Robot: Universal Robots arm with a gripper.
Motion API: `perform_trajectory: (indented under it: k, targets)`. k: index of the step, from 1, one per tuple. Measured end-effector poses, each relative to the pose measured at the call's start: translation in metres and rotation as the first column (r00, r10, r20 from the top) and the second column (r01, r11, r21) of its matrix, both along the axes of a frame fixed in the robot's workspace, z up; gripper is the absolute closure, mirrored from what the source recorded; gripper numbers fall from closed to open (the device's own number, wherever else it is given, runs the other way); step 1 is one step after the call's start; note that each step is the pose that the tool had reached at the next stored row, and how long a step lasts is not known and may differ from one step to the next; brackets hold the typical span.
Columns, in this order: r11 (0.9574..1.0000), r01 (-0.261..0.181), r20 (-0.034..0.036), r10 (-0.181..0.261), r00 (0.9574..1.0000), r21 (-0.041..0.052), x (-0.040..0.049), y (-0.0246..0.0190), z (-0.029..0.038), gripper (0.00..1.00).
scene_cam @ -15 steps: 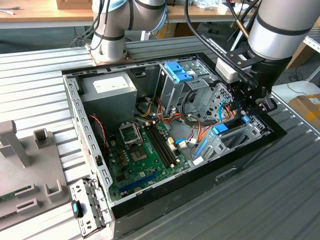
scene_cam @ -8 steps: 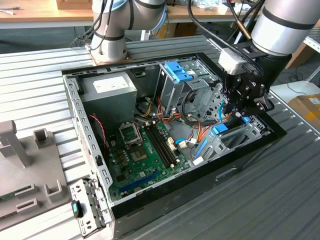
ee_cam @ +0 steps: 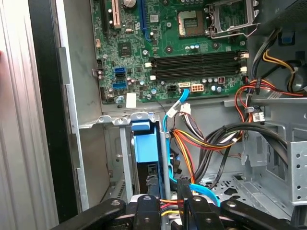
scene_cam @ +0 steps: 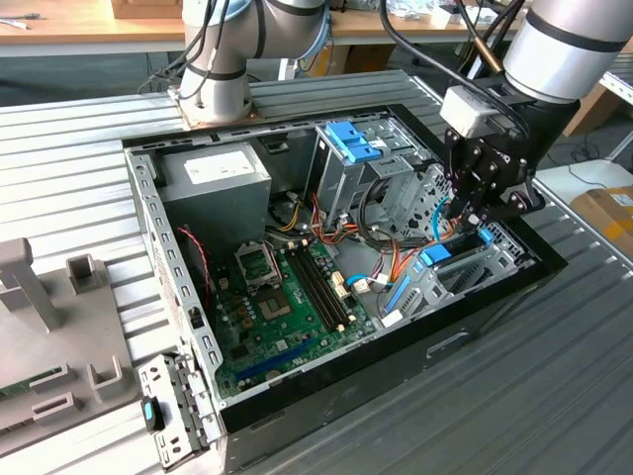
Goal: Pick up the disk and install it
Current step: 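Insert the first disk wire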
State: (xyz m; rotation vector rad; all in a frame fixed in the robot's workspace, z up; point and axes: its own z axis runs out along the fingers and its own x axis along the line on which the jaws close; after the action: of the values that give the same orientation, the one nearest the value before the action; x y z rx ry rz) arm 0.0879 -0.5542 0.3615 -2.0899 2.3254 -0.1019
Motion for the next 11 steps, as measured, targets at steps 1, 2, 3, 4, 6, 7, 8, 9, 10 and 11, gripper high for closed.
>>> perform_trajectory:
  k: [1,2,3,4,6,7,8,9,10,11]
  targets:
    - [1.0000,0.000,-0.0001,0.000,1.0000,-0.0007,0.0000,0.0002,0.0005,0.70]
    - [1.0000,0.000,-0.0002,0.000,1.0000,-0.0025,0.0000,0.0006,0.0020,0.70]
    - [1.0000,0.000,-0.0002,0.000,1.0000,-0.0047,0.0001,0.0010,0.0038,0.70]
    - [1.0000,0.000,-0.0002,0.000,1.0000,-0.0064,0.0001,0.0014,0.0047,0.70]
    - [0.9999,0.000,-0.0002,0.000,1.0000,-0.0110,0.0000,0.0018,0.0081,0.70]
    - [0.9999,0.000,-0.0002,0.000,1.0000,-0.0115,0.0001,0.0019,0.0099,0.70]
    - [0.9999,0.000,-0.0002,0.000,1.0000,-0.0118,0.0000,0.0019,0.0132,0.70]
    - [0.9999,0.000,-0.0002,0.000,1.0000,-0.0117,0.0001,0.0019,0.0161,0.70]
    - [0.9999,0.000,-0.0002,0.000,1.0000,-0.0114,0.0000,0.0019,0.0166,0.70]
    - [0.9999,0.000,-0.0002,0.000,1.0000,-0.0117,0.0000,0.0019,0.0173,0.70]
